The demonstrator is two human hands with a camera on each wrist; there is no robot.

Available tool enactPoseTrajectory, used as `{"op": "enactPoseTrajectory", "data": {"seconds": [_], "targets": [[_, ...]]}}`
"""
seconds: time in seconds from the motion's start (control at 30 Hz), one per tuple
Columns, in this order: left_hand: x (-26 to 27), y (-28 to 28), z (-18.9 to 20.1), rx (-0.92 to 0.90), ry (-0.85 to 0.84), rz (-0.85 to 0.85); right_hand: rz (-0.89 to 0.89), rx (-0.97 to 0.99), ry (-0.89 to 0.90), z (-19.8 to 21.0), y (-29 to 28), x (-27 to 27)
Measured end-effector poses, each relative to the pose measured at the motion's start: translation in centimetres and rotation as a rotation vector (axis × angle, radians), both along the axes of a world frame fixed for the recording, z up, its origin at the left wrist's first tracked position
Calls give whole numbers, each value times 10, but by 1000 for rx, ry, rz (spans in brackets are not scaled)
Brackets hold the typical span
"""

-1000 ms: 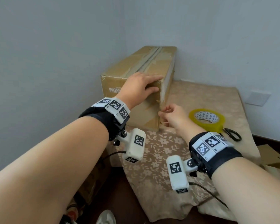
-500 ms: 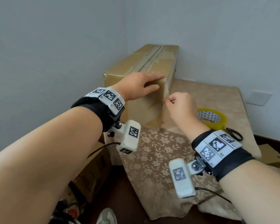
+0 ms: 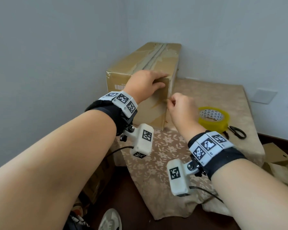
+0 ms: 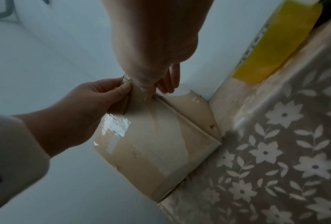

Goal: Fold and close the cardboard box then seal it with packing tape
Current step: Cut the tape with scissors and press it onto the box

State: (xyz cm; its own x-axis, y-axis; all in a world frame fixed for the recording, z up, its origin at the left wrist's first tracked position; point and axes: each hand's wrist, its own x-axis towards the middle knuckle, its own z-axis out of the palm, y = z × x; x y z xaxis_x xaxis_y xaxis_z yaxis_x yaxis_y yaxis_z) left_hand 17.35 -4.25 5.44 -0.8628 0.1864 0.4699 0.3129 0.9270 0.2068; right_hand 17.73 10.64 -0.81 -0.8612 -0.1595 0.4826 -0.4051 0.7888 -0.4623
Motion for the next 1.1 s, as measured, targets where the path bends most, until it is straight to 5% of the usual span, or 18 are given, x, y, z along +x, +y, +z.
{"op": "enactPoseTrajectory", "data": {"seconds": [0.37, 0.6, 0.83, 1.1], "targets": [[-1, -26, 11, 48, -148, -77, 361, -245, 2, 6, 22, -2], [2, -34, 3, -19, -43, -94, 455, 297, 172, 42, 16, -37], [-2, -28, -10, 20, 62, -1, 475, 332, 364, 41, 9, -44], [-7, -32, -23, -149, 98, -17, 403, -55, 195, 12, -12, -51]]}}
